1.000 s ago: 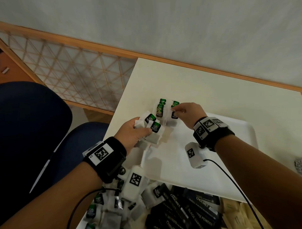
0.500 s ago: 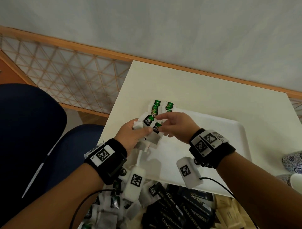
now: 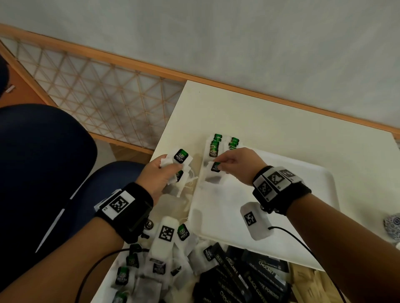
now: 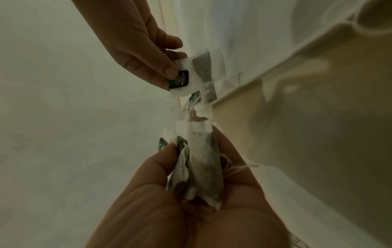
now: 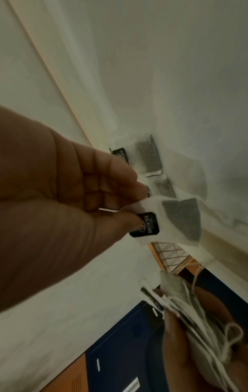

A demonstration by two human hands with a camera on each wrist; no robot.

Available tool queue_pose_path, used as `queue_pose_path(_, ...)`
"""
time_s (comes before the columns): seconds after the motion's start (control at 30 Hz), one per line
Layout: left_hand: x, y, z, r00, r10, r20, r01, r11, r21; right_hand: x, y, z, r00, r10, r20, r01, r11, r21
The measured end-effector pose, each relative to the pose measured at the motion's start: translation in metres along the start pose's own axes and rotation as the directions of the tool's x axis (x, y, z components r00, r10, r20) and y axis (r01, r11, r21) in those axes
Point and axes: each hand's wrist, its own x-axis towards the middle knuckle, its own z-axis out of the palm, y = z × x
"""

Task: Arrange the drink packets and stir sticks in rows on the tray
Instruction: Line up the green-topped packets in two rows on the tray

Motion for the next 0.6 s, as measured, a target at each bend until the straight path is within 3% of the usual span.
queue_pose_path(0.6,0.000,-0.004,0.024,0.989,-0.004,0.146,-0.003,0.999,0.048,0.035,0.000,0.003,0.991,0.009,-0.136,-0.003,0.999,0.045)
